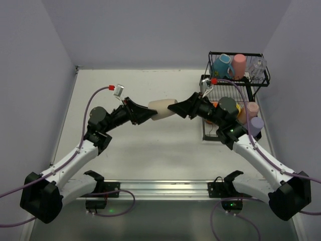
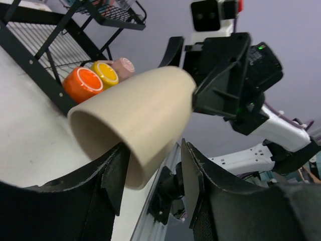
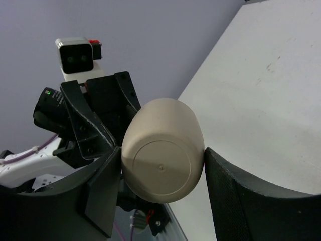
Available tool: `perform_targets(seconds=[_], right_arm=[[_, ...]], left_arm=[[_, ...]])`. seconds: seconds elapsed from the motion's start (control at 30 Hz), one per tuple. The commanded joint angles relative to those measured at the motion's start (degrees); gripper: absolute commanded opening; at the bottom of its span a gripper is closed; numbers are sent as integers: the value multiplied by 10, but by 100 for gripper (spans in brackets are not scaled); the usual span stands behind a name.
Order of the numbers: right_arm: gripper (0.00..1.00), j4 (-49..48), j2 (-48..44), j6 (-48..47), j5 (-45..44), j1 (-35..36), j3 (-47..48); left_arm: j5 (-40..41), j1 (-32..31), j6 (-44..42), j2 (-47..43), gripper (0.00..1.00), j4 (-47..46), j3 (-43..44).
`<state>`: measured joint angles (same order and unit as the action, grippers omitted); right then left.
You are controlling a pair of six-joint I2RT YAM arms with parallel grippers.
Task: Unload the cups from the dish rack
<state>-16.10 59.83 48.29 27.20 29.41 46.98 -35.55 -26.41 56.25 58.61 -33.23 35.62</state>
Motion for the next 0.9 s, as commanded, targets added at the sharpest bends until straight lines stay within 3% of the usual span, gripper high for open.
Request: perform_targets(seconds=[0.0, 0.07, 0.1, 0.17, 0.2, 0.23, 0.33, 0.37, 0.4, 0.57, 0.67, 0.87], right_arm=[[24, -89, 15, 50, 46, 3, -15], [24, -116, 30, 62, 58, 3, -29], [24, -126, 36, 75, 63, 3, -32], [24, -160, 53, 97, 79, 4, -44], [25, -169, 59, 103, 84, 4, -48], [26, -177, 63, 107, 86, 4, -51], [58, -184, 71, 109, 89, 3, -60], [86, -164, 69, 95, 88, 4, -62], [97, -146, 64, 83, 82, 4, -62], [99, -8, -7, 11, -10, 4, -93], [99, 59, -56, -32, -51, 3, -112], [99, 159, -116, -107, -86, 12, -116]], left_arm=[[-27, -5, 43, -4, 47, -77, -9], [-29, -7, 47, -3, 40, -94, -12], [-26, -7, 45, -2, 28, -94, -14], [-15, -7, 36, -1, 14, -94, -16], [-12, -7, 32, 0, 0, -93, -16], [-8, -7, 27, 3, 0, -90, -13], [24, -7, -23, 1, 0, -24, 22], [72, -7, -80, -1, 0, 65, 43], [106, -7, -114, -2, 0, 115, 89], [355, -6, -293, 69, 0, 420, 264], [443, 7, -351, 166, 0, 542, 369], [435, 100, -398, 353, 0, 694, 500]])
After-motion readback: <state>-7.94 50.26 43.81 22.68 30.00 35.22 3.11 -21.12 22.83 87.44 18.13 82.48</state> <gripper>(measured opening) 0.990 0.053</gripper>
